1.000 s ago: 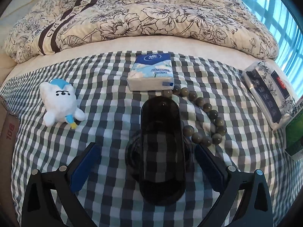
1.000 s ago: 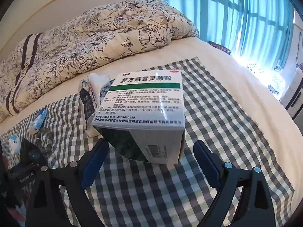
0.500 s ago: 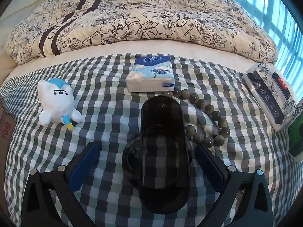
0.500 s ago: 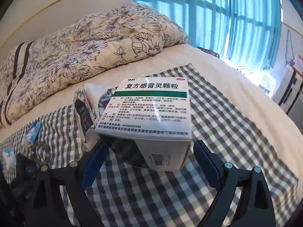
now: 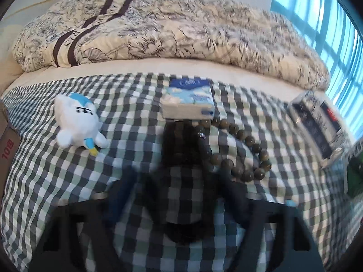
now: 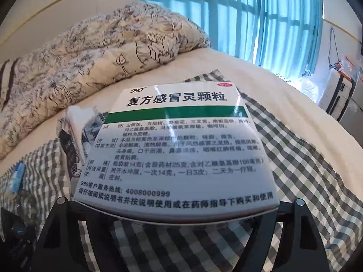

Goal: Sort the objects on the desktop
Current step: 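Grasp the green-and-white medicine box with the right tool while the left tool grasps the black cup, then carry the medicine box and black cup with both tools over the cardboard box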

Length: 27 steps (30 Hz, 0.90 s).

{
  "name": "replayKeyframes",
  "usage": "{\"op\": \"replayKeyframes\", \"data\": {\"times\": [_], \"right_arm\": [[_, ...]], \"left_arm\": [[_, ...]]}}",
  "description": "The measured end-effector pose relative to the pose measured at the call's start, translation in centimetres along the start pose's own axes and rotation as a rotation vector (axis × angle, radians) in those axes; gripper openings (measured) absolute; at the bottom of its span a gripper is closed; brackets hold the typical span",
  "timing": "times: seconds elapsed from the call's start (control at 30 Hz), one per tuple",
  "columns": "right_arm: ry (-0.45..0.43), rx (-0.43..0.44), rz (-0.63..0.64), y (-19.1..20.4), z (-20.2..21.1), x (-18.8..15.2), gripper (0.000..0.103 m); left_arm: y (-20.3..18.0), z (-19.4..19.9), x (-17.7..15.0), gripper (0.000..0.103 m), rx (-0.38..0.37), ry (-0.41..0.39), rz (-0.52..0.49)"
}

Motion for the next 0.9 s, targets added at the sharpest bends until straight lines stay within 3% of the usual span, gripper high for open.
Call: {"op": "replayKeyframes", "data": {"times": [0.17,0.43,0.63,0.9], "right_arm": [[-0.028,0.029,0.019,-0.8,3.1,-0.2,0.079],[0.016,0.142,0.058,-2.9,10.3,-3.0,0.079],[0.053,0.237,0.061,-2.6,15.2,-4.5,0.079],[0.014,0.343,0.132,0.3,23.8,-6.3,0.079]], "left_arm": [[0.5,1.8,-0.6,0.065,0.012,0.013,0.004],[1.2,8.8,-3.4,0.065,0.007,0.031,-0.021],[2.3,15.8,-3.4,0.065,0.012,-0.073,-0.036],[5.4,22.5,-5.0,0.065,0.029,-0.144,-0.015]]}}
Point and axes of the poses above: each gripper's, at about its wrist camera, not at the fingertips, and z roughly against the way its jaws point, y to its left, x to its top, the point moved 3 cm from there along -z, roughly the way its jaws point, and after that the axes turned 11 degrees about -z, right-handed, at the moved point
